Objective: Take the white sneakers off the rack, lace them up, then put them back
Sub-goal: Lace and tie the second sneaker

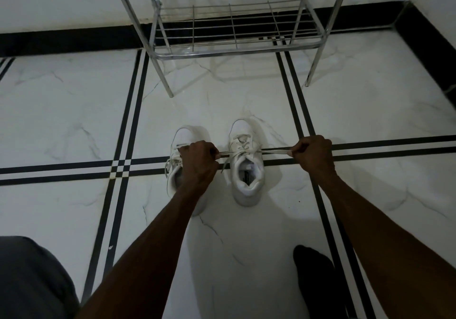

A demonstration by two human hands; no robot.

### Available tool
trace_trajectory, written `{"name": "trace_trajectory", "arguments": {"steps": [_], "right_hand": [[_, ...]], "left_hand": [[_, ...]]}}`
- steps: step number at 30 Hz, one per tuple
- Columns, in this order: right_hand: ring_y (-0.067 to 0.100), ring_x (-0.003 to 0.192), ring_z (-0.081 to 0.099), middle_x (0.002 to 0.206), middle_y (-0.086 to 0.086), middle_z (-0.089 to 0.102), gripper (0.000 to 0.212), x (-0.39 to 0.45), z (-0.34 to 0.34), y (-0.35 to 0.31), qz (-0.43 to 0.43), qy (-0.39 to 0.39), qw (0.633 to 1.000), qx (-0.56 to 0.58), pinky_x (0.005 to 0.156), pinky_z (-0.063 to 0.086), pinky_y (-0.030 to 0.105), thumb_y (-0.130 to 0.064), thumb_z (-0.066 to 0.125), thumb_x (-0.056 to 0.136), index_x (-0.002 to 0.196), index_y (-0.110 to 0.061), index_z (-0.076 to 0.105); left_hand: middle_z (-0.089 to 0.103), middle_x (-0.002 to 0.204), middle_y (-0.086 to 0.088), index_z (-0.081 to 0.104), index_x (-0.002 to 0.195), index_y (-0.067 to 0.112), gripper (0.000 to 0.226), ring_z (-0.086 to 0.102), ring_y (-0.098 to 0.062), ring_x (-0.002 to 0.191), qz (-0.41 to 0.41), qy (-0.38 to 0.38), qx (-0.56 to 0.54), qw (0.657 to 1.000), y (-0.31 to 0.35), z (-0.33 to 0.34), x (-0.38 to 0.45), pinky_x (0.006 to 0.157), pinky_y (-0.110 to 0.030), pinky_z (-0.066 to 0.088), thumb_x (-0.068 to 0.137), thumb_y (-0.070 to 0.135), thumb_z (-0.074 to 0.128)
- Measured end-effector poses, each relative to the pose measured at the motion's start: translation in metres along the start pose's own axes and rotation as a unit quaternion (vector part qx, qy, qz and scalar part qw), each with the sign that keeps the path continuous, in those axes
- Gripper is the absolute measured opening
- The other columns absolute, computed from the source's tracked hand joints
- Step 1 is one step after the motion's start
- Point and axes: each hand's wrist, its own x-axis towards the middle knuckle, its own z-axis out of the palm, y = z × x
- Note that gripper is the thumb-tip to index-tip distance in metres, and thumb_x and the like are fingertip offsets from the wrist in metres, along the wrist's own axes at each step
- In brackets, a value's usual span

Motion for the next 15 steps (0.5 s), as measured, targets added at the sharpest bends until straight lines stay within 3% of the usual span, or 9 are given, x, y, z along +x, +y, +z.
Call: {"name": "trace_trajectory", "arguments": {"steps": [4,7,9,12,14,15], "right_hand": [[0.021,0.077,0.069,0.082,0.012,0.075,0.01,-0.003,0.003,0.004,-0.05,-0.045,0.998,-0.023,0.078,0.06,0.042,-0.001,0.083,0.074,0.081,-0.005,0.077],[0.025,0.109,0.062,0.118,0.015,0.066,0.062,-0.006,0.003,0.004,-0.052,-0.131,0.99,0.012,0.098,0.051,0.042,-0.01,0.091,0.065,0.121,-0.006,0.066],[0.025,0.128,0.05,0.14,0.013,0.054,0.078,-0.005,0.008,-0.005,-0.096,-0.168,0.981,0.024,0.108,0.044,0.045,-0.012,0.088,0.071,0.14,-0.01,0.052],[0.017,0.131,0.048,0.145,0.008,0.053,0.06,-0.005,0.023,-0.027,-0.139,-0.192,0.969,0.073,0.108,0.044,0.035,-0.003,0.072,0.086,0.142,-0.012,0.053],[0.016,0.125,0.054,0.137,0.01,0.06,0.046,-0.006,0.031,-0.036,-0.141,-0.2,0.967,0.07,0.105,0.044,0.027,0.003,0.063,0.09,0.135,-0.007,0.06],[0.021,0.123,0.059,0.132,0.013,0.064,0.039,-0.007,0.035,-0.038,-0.143,-0.198,0.968,0.063,0.104,0.046,0.029,0.002,0.061,0.092,0.131,-0.006,0.063]], "left_hand": [[0.08,0.089,-0.009,0.083,0.093,0.014,0.013,0.073,-0.029,0.085,0.021,-0.015,-0.041,0.999,-0.008,-0.003,0.005,0.083,-0.041,0.056,0.083,0.011,0.074],[0.076,0.11,-0.012,0.078,0.111,0.011,0.026,0.069,-0.029,0.106,0.024,-0.012,-0.081,0.996,-0.002,-0.009,0.011,0.092,-0.028,0.048,0.084,0.011,0.078],[0.069,0.127,-0.014,0.071,0.126,0.011,0.038,0.063,-0.027,0.118,0.038,-0.054,-0.127,0.99,0.008,-0.007,0.011,0.099,-0.027,0.045,0.089,0.013,0.076],[0.068,0.128,-0.016,0.067,0.131,0.012,0.039,0.071,-0.027,0.109,0.055,-0.102,-0.177,0.977,0.019,0.005,0.008,0.09,-0.049,0.061,0.092,0.012,0.069],[0.072,0.122,-0.014,0.07,0.127,0.014,0.034,0.072,-0.029,0.108,0.053,-0.086,-0.145,0.984,0.02,0.015,0.006,0.09,-0.047,0.059,0.094,0.012,0.064],[0.073,0.12,-0.011,0.073,0.124,0.017,0.031,0.072,-0.029,0.108,0.049,-0.071,-0.125,0.988,0.022,0.018,0.005,0.091,-0.046,0.058,0.094,0.013,0.064]]}}
